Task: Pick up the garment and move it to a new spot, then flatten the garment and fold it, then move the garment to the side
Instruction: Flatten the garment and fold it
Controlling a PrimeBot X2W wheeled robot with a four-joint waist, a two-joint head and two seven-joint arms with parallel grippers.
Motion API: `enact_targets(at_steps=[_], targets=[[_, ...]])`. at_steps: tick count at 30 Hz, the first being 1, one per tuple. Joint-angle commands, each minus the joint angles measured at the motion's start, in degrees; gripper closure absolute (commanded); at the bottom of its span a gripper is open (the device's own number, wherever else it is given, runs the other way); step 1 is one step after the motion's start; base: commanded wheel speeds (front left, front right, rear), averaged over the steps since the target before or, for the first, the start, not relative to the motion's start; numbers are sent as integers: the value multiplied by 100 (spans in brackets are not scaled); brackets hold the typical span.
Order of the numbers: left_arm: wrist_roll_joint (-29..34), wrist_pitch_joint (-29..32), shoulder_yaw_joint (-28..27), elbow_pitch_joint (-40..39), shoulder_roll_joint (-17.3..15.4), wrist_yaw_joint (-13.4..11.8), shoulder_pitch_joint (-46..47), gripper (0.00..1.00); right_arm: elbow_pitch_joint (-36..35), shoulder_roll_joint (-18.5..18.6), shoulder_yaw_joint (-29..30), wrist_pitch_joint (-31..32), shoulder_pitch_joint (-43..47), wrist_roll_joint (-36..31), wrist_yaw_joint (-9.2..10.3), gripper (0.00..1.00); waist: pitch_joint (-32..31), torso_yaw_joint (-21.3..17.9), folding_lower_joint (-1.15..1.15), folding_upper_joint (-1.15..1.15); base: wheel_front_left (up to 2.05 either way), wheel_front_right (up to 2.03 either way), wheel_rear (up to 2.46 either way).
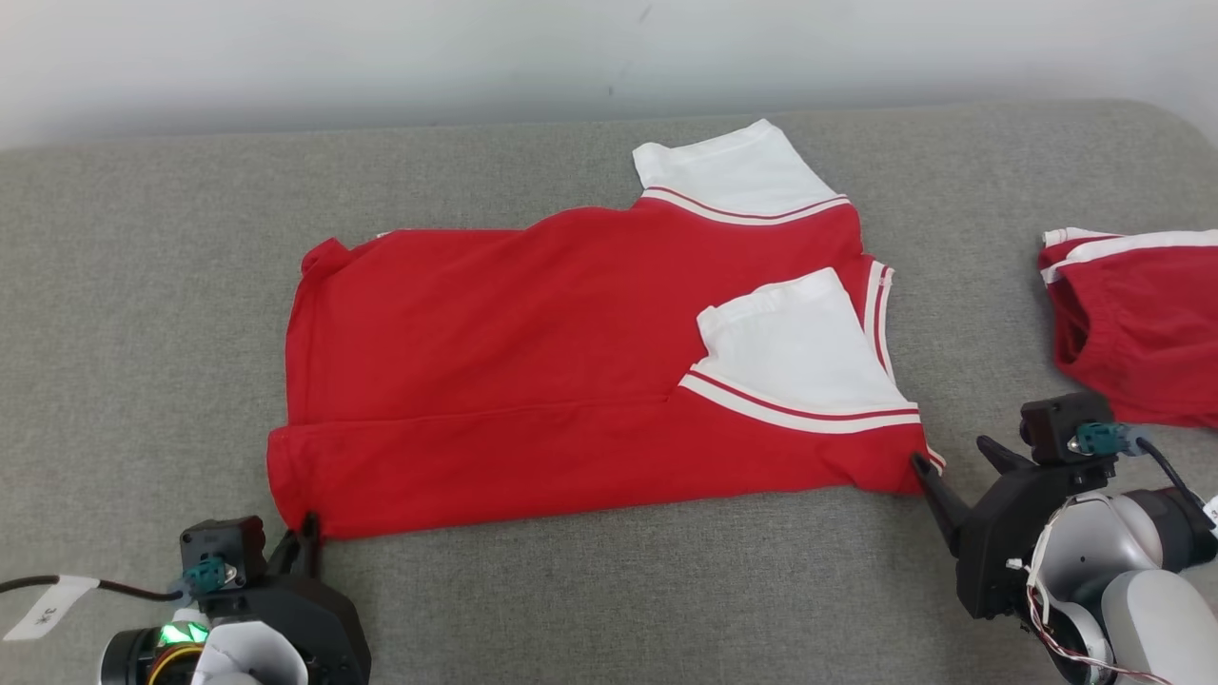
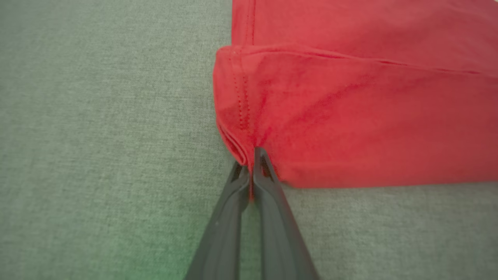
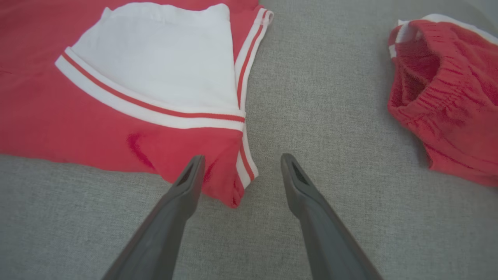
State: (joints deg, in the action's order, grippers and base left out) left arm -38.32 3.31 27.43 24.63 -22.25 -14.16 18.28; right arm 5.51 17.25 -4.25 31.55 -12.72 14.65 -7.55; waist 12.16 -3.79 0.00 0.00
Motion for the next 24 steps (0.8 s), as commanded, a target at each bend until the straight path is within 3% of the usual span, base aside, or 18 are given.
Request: enact_targets(at_steps=[1,14,15,16,24], targets=[[-6,7,40,63,11,-33,-177,100,88,-131,126,1,24,-55,16,0,37,35,0,0,0,0,0],[80,-112,154,86,13,39,-94,100,974,-592,361,157,-333,-245,16,0,114,115,0,0,0,0,0],[91,-119,169,93,25,40,-93,100,1027,-631,361,185,-326,-199,16,65,103,122,0,0,0,0,0],[97,-130,185,102,41,38,-100,100,1075,-658,377,190,-320,-183,15,100,87,128,0,0,0,0,0],[19,-159,248,147,48,104,-264,100,916,-585,334,209,-113,-9,16,100,-174,141,0,0,0,0,0]])
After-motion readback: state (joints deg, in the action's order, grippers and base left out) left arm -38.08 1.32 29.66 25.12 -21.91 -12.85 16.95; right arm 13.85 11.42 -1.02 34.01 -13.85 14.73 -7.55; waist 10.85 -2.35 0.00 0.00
